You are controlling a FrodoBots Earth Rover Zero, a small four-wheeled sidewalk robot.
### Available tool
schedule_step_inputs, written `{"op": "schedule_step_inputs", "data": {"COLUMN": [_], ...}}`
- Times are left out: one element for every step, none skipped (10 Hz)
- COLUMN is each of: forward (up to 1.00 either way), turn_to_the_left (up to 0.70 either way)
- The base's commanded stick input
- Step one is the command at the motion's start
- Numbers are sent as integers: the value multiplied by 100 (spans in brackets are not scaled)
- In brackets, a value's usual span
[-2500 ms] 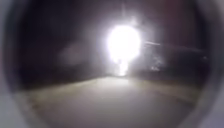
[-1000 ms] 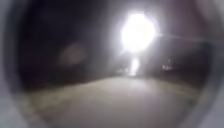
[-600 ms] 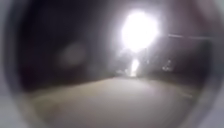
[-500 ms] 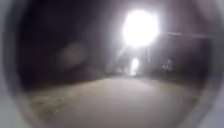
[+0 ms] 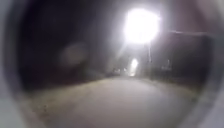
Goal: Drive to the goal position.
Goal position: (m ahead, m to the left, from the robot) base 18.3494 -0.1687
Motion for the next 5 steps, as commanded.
{"op": "schedule_step_inputs", "data": {"forward": [100,100,100,100,100], "turn_to_the_left": [0,-1,-2,-3,-3]}}
